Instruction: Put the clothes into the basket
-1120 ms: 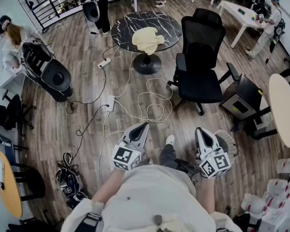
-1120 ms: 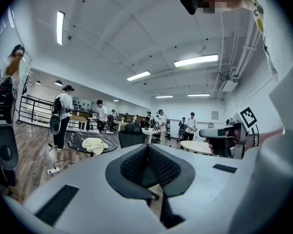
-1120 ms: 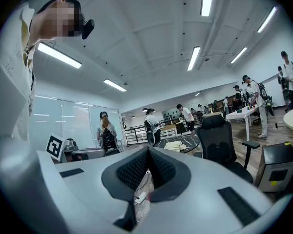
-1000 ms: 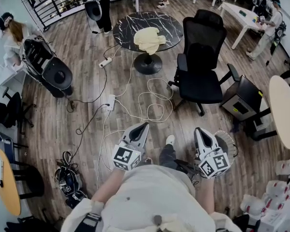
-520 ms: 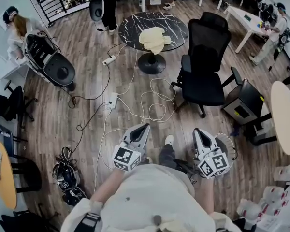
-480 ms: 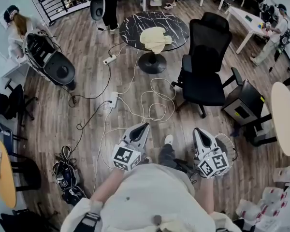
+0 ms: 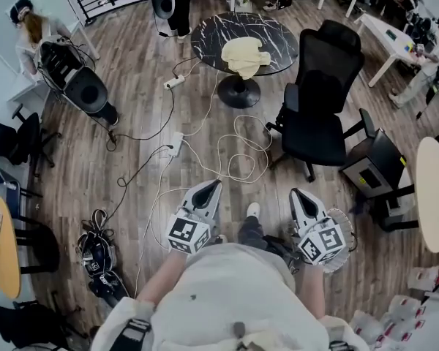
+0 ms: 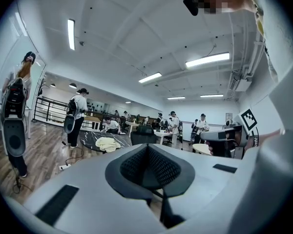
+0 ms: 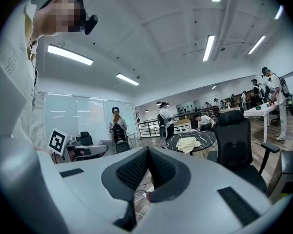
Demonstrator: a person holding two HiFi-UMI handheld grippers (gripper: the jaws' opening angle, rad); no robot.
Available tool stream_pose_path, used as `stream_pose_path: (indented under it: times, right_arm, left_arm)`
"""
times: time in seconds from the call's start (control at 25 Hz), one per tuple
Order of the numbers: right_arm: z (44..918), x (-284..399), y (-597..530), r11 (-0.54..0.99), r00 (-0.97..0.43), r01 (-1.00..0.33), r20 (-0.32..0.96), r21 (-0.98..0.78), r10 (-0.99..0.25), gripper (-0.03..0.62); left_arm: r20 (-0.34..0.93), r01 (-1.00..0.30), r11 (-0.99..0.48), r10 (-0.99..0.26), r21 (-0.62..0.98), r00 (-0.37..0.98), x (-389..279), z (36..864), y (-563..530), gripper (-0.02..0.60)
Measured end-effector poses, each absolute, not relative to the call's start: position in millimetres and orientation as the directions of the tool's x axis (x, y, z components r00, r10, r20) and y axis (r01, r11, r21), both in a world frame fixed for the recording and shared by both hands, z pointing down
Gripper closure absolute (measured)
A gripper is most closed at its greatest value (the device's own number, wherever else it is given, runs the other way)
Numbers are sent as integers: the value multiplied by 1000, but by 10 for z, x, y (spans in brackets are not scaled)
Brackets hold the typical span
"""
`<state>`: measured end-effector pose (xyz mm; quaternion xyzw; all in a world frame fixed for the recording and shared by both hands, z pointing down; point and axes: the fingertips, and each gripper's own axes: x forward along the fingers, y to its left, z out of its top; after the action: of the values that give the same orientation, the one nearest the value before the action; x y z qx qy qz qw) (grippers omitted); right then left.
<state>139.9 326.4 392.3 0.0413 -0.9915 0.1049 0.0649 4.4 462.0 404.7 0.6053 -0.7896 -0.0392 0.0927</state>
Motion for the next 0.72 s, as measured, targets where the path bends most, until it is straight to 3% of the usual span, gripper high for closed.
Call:
stream_pose_path:
  times: [0.72]
  right_arm:
    - [3758,232,1851,980,-994,26,95,-198,46,586]
  left_arm:
    - [77,-904,403,-915,142,-396,-901,3857,3493,560]
